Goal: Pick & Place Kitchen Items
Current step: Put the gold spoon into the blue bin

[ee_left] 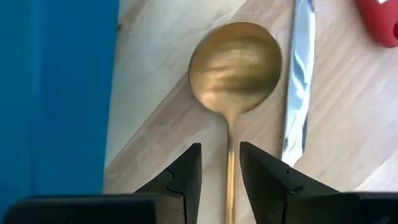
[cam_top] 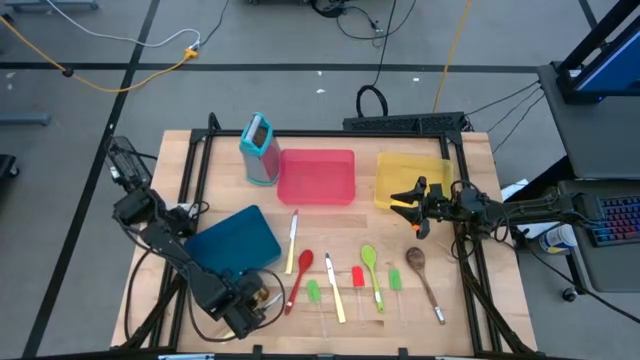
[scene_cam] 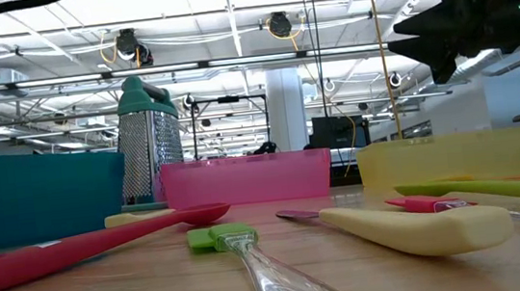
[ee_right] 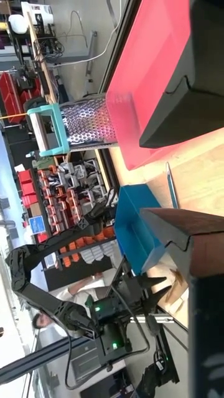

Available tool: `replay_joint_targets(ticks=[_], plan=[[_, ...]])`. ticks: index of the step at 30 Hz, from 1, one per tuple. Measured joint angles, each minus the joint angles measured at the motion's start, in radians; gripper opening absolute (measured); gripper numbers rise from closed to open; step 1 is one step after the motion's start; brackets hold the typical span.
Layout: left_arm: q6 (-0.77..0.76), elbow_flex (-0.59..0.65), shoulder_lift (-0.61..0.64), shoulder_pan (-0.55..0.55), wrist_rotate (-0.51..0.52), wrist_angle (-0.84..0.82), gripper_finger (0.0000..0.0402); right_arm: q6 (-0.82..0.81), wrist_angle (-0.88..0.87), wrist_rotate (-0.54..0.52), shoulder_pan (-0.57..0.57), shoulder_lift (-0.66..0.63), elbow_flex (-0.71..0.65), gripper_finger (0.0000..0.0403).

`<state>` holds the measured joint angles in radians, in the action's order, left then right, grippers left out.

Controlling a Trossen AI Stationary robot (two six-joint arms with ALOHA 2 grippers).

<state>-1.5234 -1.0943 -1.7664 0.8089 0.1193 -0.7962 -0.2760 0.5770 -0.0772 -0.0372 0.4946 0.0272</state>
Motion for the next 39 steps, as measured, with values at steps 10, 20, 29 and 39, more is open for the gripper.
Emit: replay_joint_targets(ticks=[10,20,29,39], plan=[[0.01,0.0,0.0,0.044,0.099,0.062,0.0113,-0.015,-0.006,0.0,0.0,0.0,0.0,0.016],[0.081,-0.003,-0.078,0.05,0.078,0.07,0.0113,-0.026,-0.006,0.0,0.0,0.0,0.0,0.016],[0.106,-0.007,-0.117,0.036,0.045,0.066,0.0106,-0.026,-0.006,0.0,0.0,0.0,0.0,0.016],[0.111,-0.004,-0.094,0.006,0.039,0.067,0.0014,-0.026,-0.007,0.0,0.0,0.0,0.0,0.016]])
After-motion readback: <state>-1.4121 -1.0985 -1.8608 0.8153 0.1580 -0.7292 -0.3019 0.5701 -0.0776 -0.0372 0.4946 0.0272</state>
